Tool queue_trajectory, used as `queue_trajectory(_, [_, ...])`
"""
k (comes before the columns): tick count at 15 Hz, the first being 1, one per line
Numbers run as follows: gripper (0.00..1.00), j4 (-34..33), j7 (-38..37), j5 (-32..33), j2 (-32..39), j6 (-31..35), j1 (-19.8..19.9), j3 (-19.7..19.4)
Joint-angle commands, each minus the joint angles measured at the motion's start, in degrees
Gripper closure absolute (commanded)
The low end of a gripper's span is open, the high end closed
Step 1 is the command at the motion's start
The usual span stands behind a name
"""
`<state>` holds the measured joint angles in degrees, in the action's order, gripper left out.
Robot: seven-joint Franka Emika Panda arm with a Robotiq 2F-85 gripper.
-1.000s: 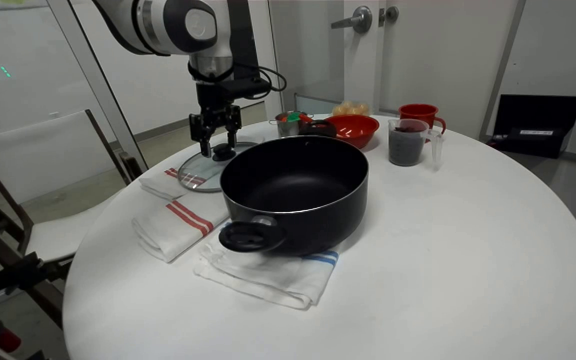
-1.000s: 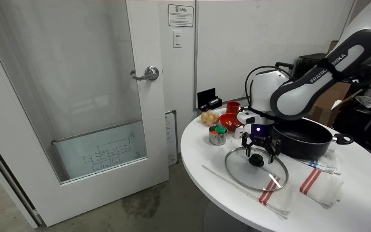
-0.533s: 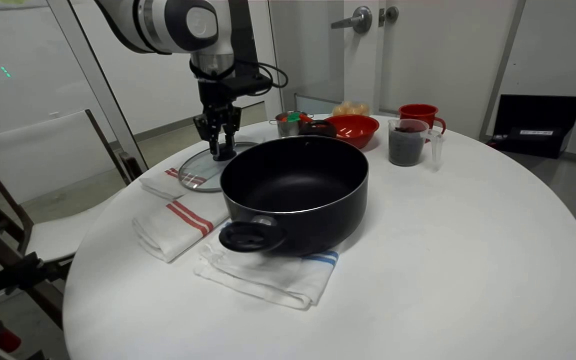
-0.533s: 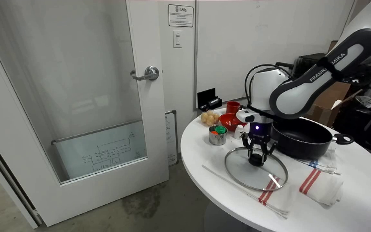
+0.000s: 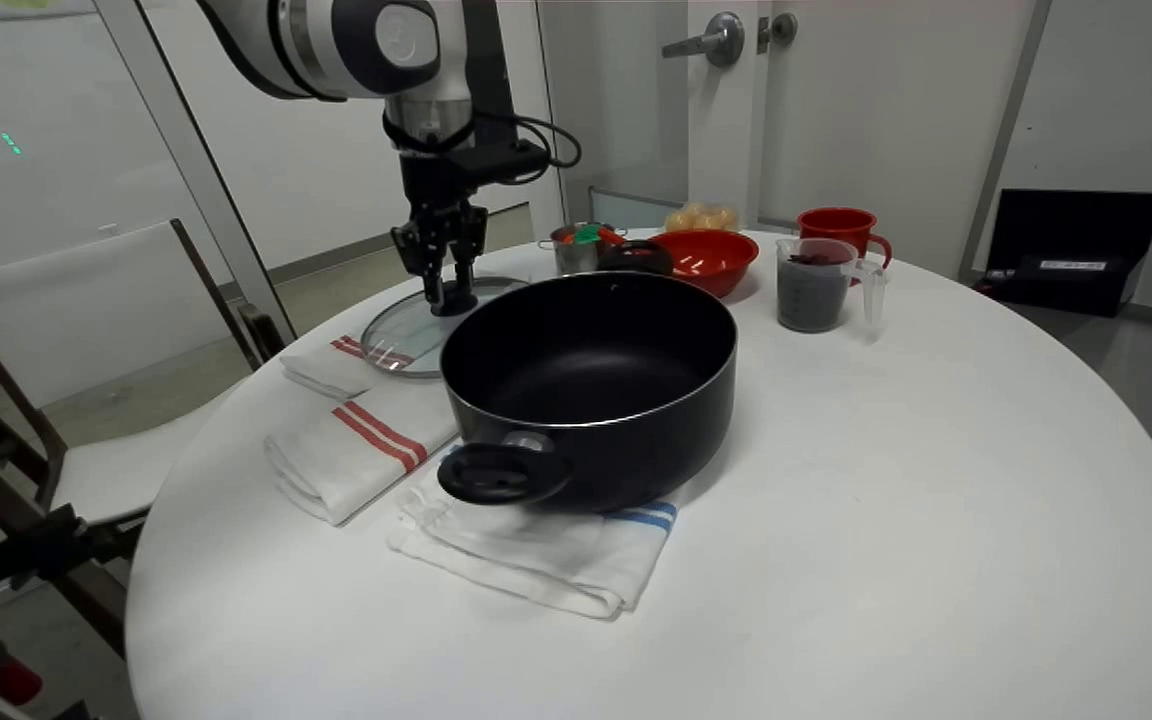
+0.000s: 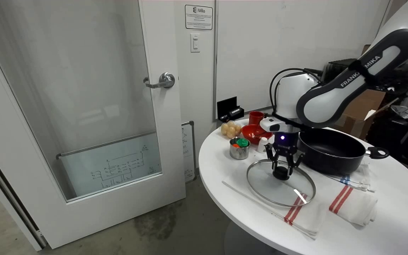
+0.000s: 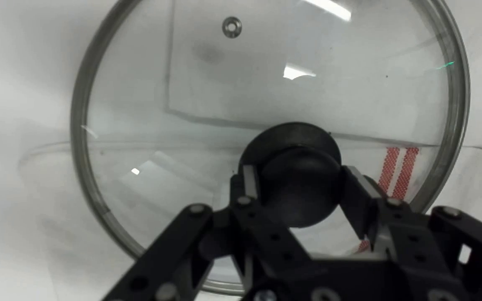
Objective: Pick up lid and close the pot
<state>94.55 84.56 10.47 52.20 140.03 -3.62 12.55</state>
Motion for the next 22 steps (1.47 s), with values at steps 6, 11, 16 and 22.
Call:
queue_trajectory(6, [0.75, 1.90, 1.30, -1.86, -9.57, -6.00, 1.32, 2.03])
queue_trajectory(11, [0.75, -0.20, 0.81, -3.52, -13.06, -12.21, 1.60, 1.31])
queue_trajectory(16, [0.75, -2.66, -0.75, -4.73, -13.93, -16.64, 2.58, -0.62])
queue_trajectory(22, [0.75, -4.51, -3.43, -7.44, -13.47, -17.05, 5.79, -3.17])
